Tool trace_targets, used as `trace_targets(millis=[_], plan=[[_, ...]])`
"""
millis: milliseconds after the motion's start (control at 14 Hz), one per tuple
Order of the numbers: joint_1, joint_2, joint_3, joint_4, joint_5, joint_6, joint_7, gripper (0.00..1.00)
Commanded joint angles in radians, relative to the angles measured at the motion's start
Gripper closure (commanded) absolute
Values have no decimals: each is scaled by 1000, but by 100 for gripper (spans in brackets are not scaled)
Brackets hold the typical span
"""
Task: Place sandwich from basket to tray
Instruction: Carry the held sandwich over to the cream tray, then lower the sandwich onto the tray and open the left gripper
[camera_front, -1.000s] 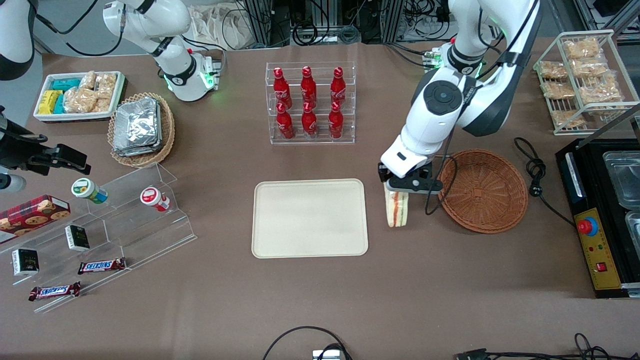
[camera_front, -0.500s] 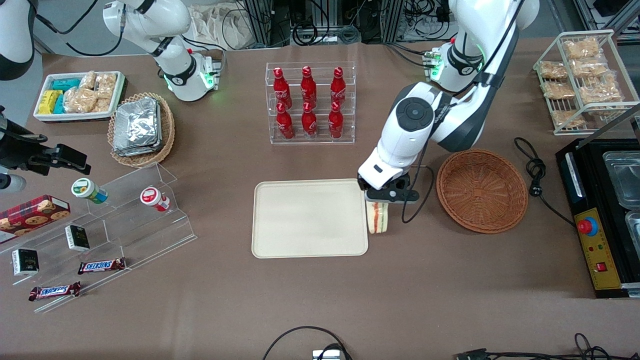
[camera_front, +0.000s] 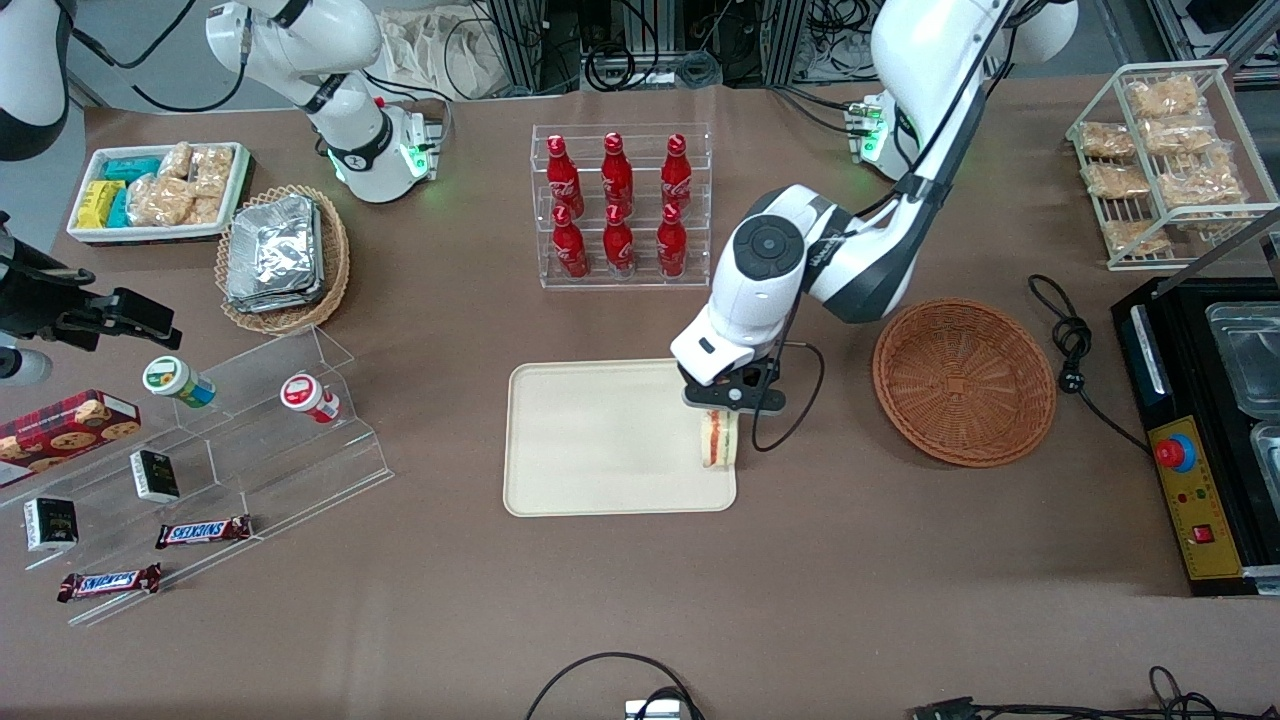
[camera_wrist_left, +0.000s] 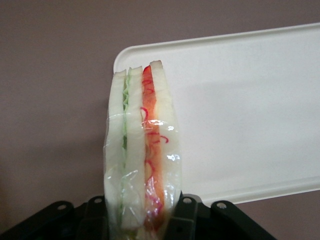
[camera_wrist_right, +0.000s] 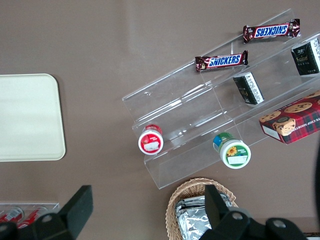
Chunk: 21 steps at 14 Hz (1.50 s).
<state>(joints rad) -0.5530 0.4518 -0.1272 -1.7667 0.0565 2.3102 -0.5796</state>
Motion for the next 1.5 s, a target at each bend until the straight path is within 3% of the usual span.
trace_targets(millis=[0,143,929,1143,1429], plan=[[-31,76,12,62,25,15,-25,59],[-31,120,11,94,55,18,-28,58],[-70,220,14,125,59,93,-60,54],[-73,222,14,124,59,93,-60,43],[-74,231,14,124,60,93,-78,16]])
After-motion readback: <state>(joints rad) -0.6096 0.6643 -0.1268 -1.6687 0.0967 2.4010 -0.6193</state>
